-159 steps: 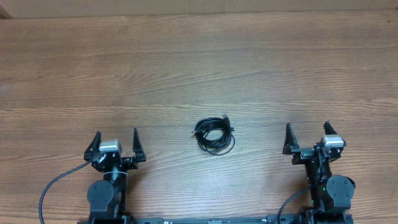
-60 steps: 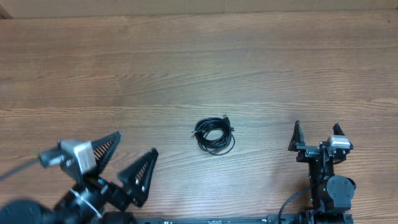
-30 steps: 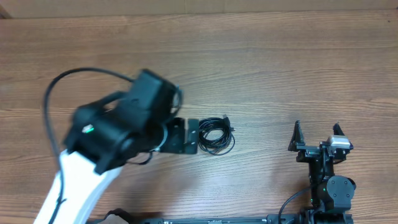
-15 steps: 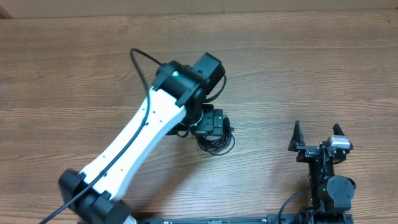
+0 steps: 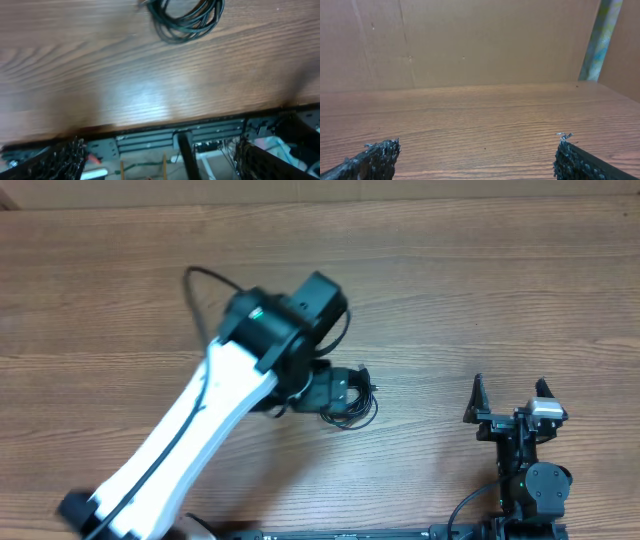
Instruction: Untangle cables
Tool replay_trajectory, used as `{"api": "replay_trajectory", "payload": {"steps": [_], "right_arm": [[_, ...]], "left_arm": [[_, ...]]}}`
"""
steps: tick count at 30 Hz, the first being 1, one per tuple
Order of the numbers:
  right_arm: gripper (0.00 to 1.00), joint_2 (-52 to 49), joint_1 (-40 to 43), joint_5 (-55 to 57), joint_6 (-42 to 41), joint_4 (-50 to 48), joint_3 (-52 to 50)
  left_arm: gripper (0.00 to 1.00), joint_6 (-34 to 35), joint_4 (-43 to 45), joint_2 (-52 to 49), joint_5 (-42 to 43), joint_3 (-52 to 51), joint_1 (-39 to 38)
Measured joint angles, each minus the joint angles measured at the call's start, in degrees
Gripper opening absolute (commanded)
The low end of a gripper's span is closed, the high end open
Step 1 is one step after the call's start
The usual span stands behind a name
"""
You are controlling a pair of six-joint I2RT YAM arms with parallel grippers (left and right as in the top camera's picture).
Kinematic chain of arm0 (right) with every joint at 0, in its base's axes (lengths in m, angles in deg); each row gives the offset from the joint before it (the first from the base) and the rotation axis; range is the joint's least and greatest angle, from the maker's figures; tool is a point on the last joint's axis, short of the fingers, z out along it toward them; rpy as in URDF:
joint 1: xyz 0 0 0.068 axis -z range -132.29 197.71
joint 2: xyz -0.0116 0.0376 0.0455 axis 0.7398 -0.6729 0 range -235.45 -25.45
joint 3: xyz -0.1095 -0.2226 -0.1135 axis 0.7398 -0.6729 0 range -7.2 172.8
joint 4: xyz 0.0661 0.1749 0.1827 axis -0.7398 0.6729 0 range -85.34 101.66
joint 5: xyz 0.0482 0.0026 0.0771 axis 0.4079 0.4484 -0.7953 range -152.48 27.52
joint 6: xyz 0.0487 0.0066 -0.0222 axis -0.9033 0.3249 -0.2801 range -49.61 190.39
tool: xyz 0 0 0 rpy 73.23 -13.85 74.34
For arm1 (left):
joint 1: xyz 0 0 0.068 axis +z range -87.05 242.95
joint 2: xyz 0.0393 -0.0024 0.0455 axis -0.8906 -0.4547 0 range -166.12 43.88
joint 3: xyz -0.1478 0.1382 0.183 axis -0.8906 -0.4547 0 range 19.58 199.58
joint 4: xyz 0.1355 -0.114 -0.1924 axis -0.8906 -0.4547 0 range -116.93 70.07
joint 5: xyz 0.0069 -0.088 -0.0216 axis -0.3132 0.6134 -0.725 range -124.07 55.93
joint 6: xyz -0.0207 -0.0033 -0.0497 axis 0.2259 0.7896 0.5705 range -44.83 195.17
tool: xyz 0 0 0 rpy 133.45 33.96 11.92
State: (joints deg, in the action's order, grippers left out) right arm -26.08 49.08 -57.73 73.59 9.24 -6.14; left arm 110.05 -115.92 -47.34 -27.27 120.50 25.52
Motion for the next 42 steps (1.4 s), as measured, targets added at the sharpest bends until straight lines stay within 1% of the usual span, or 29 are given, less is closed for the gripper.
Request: {"api": "replay_trajectory", "payload": {"steps": [3, 6, 8, 11, 15, 16, 18, 20, 26, 29, 35, 42], "right_arm": [[1.0, 0.0, 0.0, -0.02, 0.0, 0.0, 0.0], [1.0, 0.0, 0.0, 0.0, 0.0, 0.0, 0.0], [1.0, 0.0, 0.0, -0.02, 0.0, 0.02, 0.0], [1.0, 0.0, 0.0, -0.02, 0.0, 0.04, 0.0], [1.0, 0.0, 0.0, 0.0, 0.02, 0.04, 0.0], [1.0, 0.0, 0.0, -0.02, 0.0, 0.0, 0.0], [1.0, 0.0, 0.0, 0.0, 0.0, 0.0, 0.0], [1.0, 0.0, -0.02, -0.02, 0.0, 0.02, 0.0], [1.0, 0.0, 0.0, -0.02, 0.02, 0.02, 0.0], [1.0, 0.0, 0.0, 0.0, -0.02, 0.0, 0.0], [1.0, 0.0, 0.0, 0.0, 0.0, 0.04, 0.0], [1.0, 0.0, 0.0, -0.02, -0.02, 0.0, 0.0]], "left_arm": [[1.0, 1.03, -0.46, 5.18, -1.36, -0.07, 0.0], [1.0, 2.27, 1.05, 9.46, -2.43, -1.51, 0.0], [0.99, 3.48, 3.19, 11.45, -2.8, -3.69, 0.0], [1.0, 5.7, 7.41, 11.85, -2.99, -8.13, 0.0], [1.0, 7.26, 15.45, 10.69, -2.27, -16.35, 0.0], [1.0, 7.43, 18.69, 10.36, -1.42, -18.8, 0.0], [0.99, 7.69, 22.49, 9.14, 0.37, -21.88, 0.0], [0.99, 7.96, 24.7, 7.56, 2.47, -23.87, 0.0], [1.0, 8.28, 25.79, 2.21, 6.78, -24.87, 0.0], [1.0, 8.26, 25.88, 0.76, 7.65, -24.87, -0.09], [1.0, 8.24, 26.01, -3.5, 8.26, -24.87, -0.11], [1.0, 7.8, 27.52, -5.68, 8.26, -24.9, -1.95]]}}
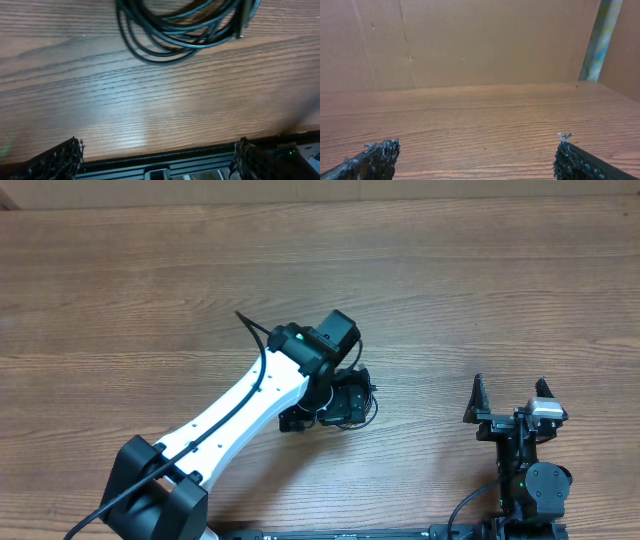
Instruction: Untangle cables
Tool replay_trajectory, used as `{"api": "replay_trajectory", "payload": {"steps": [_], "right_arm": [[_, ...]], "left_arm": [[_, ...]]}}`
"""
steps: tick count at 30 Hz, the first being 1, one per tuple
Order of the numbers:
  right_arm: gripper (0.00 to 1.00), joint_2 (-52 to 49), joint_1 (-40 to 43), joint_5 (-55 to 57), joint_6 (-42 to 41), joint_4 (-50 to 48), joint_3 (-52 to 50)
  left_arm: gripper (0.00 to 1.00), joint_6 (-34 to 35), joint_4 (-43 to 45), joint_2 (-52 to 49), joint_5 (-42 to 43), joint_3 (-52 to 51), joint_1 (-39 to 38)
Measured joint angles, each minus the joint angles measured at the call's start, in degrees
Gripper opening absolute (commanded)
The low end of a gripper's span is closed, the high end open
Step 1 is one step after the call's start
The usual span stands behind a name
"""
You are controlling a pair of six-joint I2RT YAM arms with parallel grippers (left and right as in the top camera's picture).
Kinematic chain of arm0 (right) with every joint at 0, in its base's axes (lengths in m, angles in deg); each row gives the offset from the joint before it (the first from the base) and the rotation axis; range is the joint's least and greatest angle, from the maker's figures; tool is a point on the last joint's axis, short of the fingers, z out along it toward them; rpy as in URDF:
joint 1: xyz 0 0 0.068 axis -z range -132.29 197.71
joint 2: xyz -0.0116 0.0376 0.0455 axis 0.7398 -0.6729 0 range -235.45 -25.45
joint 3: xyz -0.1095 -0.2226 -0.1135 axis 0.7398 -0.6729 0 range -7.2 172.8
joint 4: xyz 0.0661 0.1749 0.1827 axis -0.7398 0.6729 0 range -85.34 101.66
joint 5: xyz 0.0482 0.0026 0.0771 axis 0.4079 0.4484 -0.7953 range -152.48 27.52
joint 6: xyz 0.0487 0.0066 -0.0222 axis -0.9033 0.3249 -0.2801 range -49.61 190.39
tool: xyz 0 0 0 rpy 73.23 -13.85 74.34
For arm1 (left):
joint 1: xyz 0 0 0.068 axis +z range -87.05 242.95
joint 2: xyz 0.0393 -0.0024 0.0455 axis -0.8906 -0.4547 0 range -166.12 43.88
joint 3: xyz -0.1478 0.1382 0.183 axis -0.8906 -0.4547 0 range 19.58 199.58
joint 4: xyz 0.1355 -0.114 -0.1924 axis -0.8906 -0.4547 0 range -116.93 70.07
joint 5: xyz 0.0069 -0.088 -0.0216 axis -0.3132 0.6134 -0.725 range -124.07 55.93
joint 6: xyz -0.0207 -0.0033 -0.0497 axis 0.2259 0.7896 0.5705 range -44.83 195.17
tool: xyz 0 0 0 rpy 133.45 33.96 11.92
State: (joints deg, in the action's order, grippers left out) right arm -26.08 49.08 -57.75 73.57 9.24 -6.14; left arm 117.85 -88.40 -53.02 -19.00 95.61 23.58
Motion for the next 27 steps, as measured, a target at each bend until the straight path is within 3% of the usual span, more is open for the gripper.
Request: {"api": "replay_trajectory", "payload": {"steps": [27], "right_arm": [[1.0, 0.0, 0.0, 0.0, 0.02, 0.04, 0.0]], "left_arm": [[1.0, -0.72, 4.7, 0.0, -0.22, -1.27, -1.4]]}}
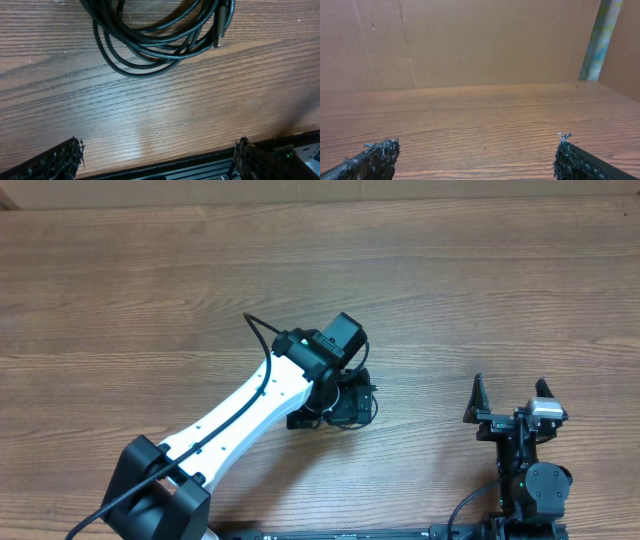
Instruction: Untangle cables
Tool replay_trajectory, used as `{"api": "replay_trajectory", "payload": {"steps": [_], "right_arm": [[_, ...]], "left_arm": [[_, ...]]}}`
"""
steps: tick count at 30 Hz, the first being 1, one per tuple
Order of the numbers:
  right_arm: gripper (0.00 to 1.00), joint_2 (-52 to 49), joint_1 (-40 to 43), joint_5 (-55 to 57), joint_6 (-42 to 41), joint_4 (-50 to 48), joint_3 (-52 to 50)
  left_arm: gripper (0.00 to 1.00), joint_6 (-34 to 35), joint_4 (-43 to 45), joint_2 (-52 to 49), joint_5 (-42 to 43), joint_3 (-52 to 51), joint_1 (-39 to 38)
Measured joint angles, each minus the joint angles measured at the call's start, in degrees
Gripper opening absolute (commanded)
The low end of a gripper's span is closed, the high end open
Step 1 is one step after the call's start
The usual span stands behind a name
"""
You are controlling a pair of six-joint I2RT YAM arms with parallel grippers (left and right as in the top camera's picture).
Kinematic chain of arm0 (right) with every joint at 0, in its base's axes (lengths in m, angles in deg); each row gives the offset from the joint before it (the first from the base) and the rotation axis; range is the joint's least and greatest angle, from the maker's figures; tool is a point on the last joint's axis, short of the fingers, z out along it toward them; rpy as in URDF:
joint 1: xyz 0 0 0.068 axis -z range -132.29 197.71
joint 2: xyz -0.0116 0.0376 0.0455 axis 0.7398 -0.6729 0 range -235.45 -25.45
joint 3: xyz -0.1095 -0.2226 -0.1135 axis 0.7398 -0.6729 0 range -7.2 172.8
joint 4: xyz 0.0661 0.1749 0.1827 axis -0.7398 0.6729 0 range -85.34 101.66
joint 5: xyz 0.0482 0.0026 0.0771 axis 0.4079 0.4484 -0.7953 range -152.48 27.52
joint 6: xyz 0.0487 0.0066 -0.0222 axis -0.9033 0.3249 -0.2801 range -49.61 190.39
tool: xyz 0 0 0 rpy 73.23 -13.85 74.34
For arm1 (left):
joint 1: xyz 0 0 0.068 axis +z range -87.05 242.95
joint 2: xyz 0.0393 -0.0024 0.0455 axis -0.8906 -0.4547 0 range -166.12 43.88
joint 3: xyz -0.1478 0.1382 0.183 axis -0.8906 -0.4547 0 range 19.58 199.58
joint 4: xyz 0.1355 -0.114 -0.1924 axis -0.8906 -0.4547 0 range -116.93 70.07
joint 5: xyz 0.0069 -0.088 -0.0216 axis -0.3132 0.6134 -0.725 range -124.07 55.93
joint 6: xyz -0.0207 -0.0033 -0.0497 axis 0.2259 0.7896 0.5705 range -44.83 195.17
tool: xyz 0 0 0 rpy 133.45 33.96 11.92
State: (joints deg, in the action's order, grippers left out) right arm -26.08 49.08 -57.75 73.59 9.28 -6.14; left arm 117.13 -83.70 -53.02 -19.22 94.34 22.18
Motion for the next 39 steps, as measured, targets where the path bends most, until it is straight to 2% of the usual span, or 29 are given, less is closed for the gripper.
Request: {"api": "replay_trajectory", "payload": {"steps": [16, 39], "right_arm": [[1.0, 0.0, 0.0, 0.02, 0.0, 0.0, 0.0], [1.0, 0.0, 0.0, 0.0, 0.0, -0.04, 0.0]], "left_arm": [[1.0, 0.09, 3.82, 0.0, -0.07, -0.15, -0.5], [1.0, 0.09, 4.0, 0.0, -0.07, -0.15, -0.5]]}}
